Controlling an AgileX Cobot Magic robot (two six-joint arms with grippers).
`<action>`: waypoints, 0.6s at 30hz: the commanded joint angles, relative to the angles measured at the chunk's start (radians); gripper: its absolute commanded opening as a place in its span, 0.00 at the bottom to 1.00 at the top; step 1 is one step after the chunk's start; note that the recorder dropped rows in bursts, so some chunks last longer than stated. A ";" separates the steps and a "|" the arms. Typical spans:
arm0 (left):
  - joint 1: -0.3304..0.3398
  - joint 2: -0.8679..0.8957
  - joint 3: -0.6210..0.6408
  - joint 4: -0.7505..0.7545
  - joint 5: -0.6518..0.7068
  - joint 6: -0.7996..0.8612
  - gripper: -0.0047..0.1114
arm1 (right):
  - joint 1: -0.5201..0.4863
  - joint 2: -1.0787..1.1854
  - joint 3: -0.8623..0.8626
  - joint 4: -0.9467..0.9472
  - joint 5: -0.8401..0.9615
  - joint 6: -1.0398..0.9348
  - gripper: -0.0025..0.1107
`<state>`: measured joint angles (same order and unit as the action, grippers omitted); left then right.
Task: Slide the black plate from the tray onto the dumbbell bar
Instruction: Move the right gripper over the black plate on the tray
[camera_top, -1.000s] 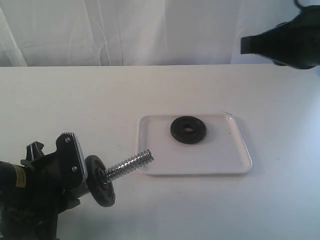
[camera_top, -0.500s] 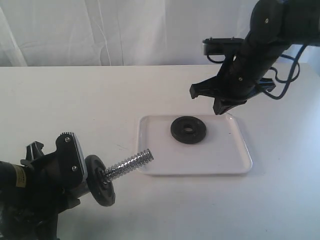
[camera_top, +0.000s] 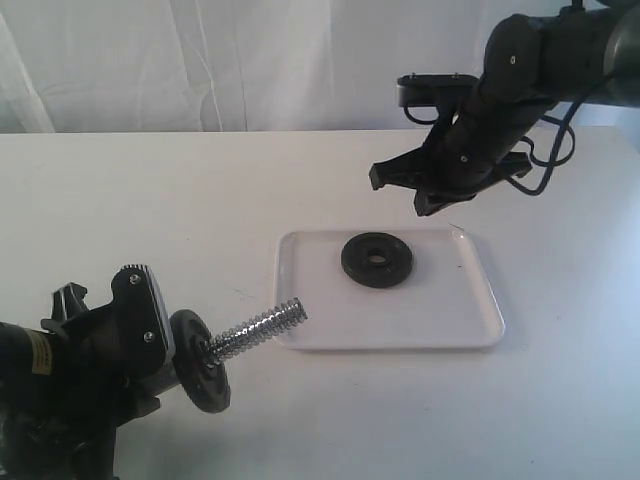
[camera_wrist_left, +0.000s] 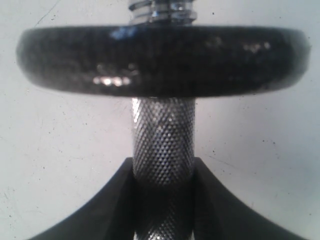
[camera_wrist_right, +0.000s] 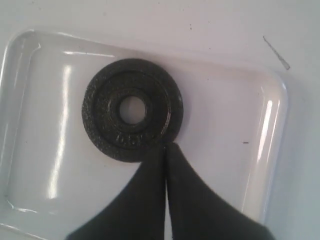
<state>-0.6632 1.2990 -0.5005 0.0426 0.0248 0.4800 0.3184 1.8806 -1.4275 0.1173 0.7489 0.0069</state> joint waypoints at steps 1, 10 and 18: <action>-0.008 -0.032 -0.031 -0.012 -0.102 -0.014 0.04 | -0.010 0.003 -0.063 0.003 0.053 -0.031 0.07; -0.008 -0.032 -0.031 -0.012 -0.102 -0.014 0.04 | -0.010 0.031 -0.107 0.003 0.152 -0.108 0.79; -0.008 -0.032 -0.031 -0.012 -0.104 -0.014 0.04 | -0.010 0.031 -0.107 0.098 0.131 -0.171 0.95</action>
<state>-0.6632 1.2990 -0.5005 0.0426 0.0248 0.4800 0.3184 1.9136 -1.5253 0.1729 0.8928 -0.1195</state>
